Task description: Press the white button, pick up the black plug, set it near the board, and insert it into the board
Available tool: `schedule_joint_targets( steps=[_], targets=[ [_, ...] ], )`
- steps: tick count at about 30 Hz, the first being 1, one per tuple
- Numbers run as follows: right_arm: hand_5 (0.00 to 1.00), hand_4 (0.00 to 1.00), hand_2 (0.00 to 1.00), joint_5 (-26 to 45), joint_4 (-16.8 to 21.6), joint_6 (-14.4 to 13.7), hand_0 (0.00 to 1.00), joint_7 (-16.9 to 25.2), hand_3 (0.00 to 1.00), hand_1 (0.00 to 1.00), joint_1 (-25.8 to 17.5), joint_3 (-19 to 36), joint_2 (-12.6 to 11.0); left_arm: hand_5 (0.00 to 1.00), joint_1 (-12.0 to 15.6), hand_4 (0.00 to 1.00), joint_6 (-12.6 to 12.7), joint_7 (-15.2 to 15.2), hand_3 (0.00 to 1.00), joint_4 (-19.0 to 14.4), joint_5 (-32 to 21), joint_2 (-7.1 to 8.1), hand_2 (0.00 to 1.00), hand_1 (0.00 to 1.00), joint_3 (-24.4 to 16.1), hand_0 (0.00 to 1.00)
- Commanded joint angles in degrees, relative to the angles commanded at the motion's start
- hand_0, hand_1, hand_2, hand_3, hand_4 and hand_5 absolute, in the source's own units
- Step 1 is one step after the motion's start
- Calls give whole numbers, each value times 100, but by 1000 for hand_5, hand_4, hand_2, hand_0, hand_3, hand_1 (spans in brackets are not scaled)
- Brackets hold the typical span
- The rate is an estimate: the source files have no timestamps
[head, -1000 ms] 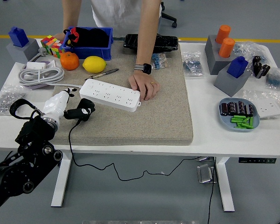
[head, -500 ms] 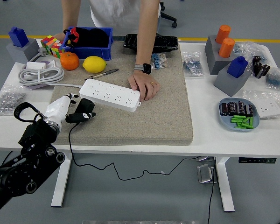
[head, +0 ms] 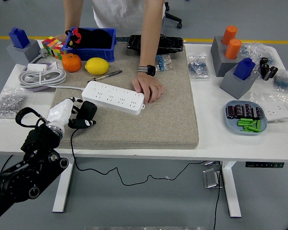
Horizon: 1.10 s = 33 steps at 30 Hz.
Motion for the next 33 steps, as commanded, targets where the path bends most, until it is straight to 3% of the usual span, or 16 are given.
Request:
schedule_joint_targets(
  steps=[2,14,25,26,31,33],
  targets=[
    [448,786,700,2,2,0,830,1,660,712,-1,0,1,161,-6,977,49,-33,708,35,-16,-13,476,464,26,406],
    [452,784,701,-10,0,-2,829,1,659,710,-5,24,22,169,-88,967,335,-168,673,86,-65,-75,447,425,27,351],
    [454,783,699,-26,-4,-11,827,11,658,710,-6,43,23,151,-97,950,329,-209,634,105,-53,-76,399,363,44,333],
    [454,782,700,-27,-3,-10,826,11,657,710,-6,40,25,2,-96,849,328,-214,558,108,-51,-77,379,315,47,300],
    [454,782,700,-34,-4,-14,826,15,657,710,-10,31,28,2,-74,849,383,-298,558,107,-58,-82,379,315,57,300],
    [454,781,699,-34,-5,-19,826,19,657,710,-8,28,22,2,-70,819,431,-367,540,109,-69,-81,325,278,51,281]
  ],
)
